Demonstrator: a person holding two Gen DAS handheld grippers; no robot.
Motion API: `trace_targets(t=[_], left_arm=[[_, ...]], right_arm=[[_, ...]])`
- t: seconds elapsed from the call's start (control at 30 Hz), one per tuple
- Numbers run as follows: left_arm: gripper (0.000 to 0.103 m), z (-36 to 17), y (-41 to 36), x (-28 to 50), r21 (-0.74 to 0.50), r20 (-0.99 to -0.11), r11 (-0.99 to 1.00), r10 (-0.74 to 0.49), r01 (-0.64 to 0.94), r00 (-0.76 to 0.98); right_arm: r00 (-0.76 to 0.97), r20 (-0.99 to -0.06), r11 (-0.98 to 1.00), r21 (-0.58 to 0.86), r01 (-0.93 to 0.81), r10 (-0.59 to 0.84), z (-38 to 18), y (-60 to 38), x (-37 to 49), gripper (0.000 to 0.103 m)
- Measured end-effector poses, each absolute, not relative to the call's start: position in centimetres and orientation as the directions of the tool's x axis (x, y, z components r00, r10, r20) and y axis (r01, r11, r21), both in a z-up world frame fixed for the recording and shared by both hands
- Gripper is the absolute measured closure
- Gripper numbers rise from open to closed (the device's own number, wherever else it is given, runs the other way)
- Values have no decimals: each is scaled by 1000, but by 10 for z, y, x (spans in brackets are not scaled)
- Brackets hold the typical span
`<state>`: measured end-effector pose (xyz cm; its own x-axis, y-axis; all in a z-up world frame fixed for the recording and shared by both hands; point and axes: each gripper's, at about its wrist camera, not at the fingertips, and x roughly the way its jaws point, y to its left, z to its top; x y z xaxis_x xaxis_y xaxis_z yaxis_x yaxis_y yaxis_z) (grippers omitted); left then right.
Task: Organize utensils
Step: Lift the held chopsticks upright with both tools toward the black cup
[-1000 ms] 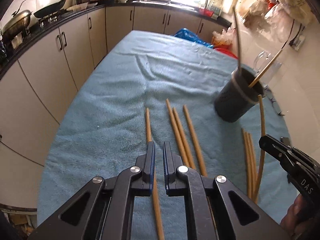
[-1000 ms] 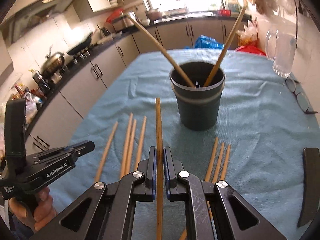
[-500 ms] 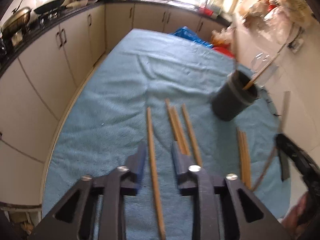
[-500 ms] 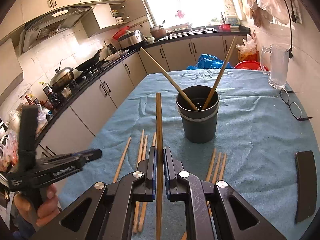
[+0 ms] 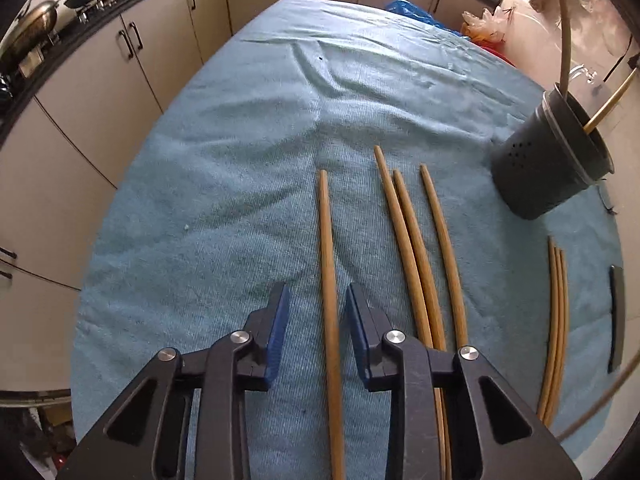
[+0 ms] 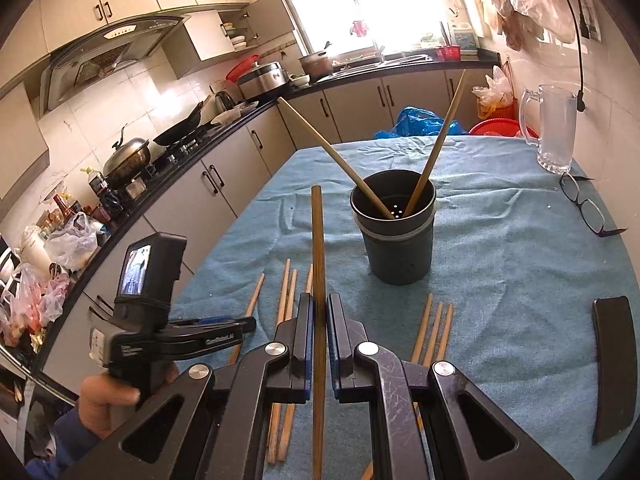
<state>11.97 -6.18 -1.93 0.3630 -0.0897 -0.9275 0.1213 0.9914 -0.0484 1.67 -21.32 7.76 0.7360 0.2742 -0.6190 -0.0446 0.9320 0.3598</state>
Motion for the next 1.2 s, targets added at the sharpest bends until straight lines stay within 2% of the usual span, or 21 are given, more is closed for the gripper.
trace_targets(t=[0.1,0.17,0.37,0.57,0.8,1.2], left_arm=[[78,-20,-66,123,-22,-922,991,-71,130,380],[96,-20,-66,125,12,-918,993,-35,118,394],[97,-13,-55,120,-101,-906,984,-151,144,397],[97,35,-45,91,-173,-832,968,-242,182,499],[97,81,-44,61,-199,-756,952,-300,233,581],[97,106,-47,41,-209,-714,940,-335,269,615]], right_arm=[[736,-618,930,364,-43,276,78,-214,17,95],[735,-617,929,368,-46,281,78,-214,16,95],[744,-610,929,368,-41,274,81,-215,13,95],[761,-593,928,370,-31,262,88,-217,8,95],[782,-571,929,368,-29,250,96,-217,1,95],[793,-558,926,377,-19,243,99,-222,-8,95]])
